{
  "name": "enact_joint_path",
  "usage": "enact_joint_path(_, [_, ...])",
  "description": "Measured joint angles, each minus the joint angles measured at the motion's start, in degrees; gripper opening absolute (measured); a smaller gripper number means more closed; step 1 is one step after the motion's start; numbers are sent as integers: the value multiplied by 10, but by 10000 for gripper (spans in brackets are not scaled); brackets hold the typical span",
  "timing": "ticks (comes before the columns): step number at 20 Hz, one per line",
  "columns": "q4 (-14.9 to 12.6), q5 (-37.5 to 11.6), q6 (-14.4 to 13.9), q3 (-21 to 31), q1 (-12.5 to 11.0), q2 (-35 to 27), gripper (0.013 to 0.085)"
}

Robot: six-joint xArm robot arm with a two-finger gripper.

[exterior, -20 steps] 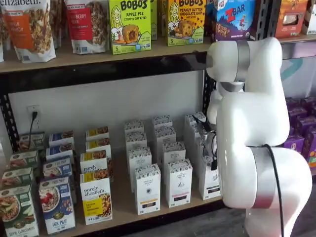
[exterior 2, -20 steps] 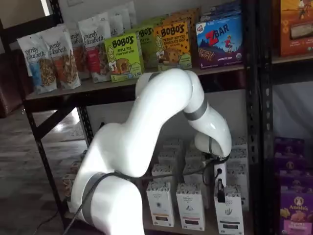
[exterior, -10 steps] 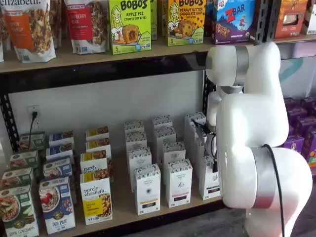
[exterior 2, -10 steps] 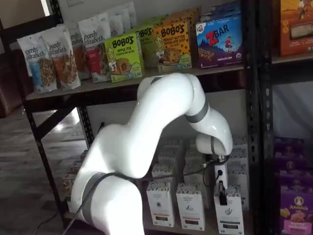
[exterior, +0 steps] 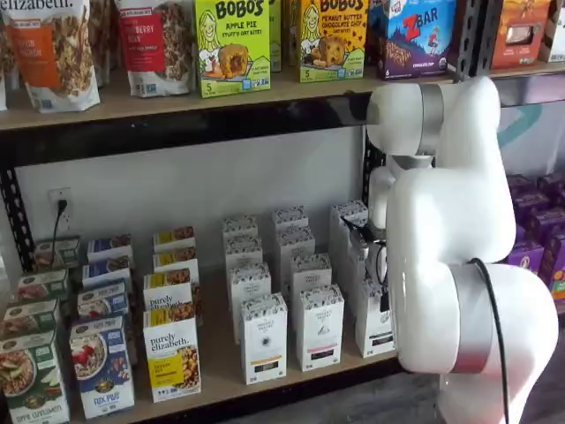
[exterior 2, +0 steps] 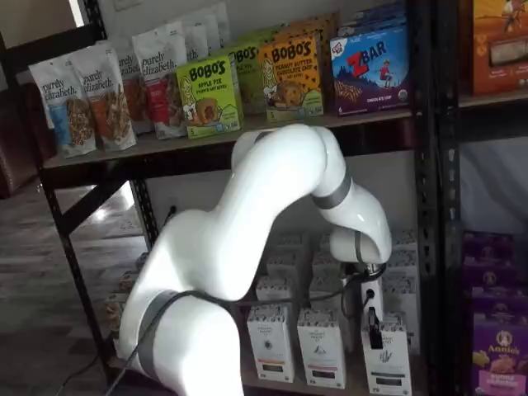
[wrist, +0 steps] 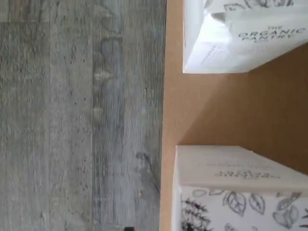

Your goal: Pick up the white box with a green strip in the middle, on the bottom shelf, the sixth box from the left

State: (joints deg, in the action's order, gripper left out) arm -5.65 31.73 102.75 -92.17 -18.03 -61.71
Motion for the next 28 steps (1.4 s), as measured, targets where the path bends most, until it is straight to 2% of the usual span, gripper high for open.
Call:
enact_joint_path(2, [-2,-7,-1,5,-1,1,850])
enact_joint_path(4, [-1,-13,1,9,-2,3,770])
enact_joint_path(7, [0,-13,1,11,-2,3,730])
enact_joint_path(10, [1,-14,1,12,-1,4,650])
enact_joint_path(16, [-5,-21,-4,17,-1,8,650])
enact_joint_path(18, [-2,-23,-1,20,-1,9,570])
enact_joint_path(19, [-1,-24,-1,21,-1,10,570])
enact_joint_path(21, [2,-26,2,25,0,12,490])
enact_joint_path(28, [-18,-66,-18,73,2,36,490])
